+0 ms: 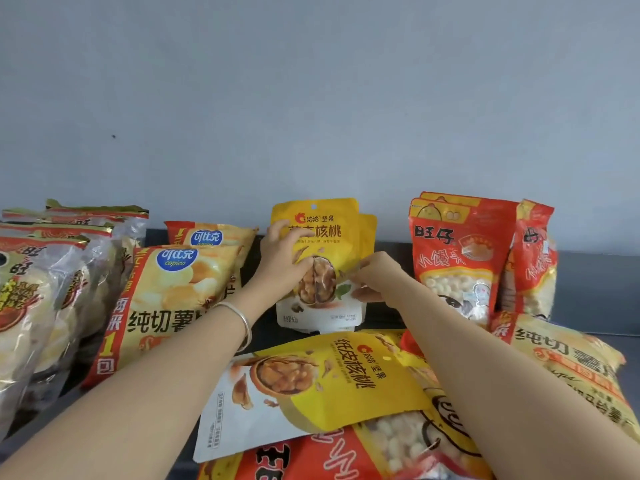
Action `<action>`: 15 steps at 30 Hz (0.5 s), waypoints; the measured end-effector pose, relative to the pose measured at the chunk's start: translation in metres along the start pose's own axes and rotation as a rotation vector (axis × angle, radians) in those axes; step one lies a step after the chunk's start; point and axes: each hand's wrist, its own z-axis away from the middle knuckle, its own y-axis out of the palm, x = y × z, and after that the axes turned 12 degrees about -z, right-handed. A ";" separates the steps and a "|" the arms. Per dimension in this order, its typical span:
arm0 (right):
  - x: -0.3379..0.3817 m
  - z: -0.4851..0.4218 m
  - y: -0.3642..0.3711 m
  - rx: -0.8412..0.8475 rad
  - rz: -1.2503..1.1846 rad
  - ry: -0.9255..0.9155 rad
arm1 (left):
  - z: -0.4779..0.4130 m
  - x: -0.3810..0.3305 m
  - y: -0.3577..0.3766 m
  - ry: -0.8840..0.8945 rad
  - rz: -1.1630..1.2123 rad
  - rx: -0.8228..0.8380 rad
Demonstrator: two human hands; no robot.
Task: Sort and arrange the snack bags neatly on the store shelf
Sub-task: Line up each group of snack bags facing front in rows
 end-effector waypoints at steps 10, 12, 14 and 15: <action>-0.017 0.004 0.007 -0.099 0.026 -0.012 | 0.014 0.010 0.019 -0.027 -0.037 0.148; -0.019 0.008 0.010 -0.102 0.057 -0.046 | 0.017 0.010 0.014 -0.017 -0.064 0.204; -0.020 0.015 0.009 -0.088 0.055 -0.046 | 0.019 0.007 0.008 -0.016 -0.132 0.271; -0.020 0.018 0.008 -0.097 0.052 -0.059 | 0.020 0.004 0.005 -0.019 -0.167 0.289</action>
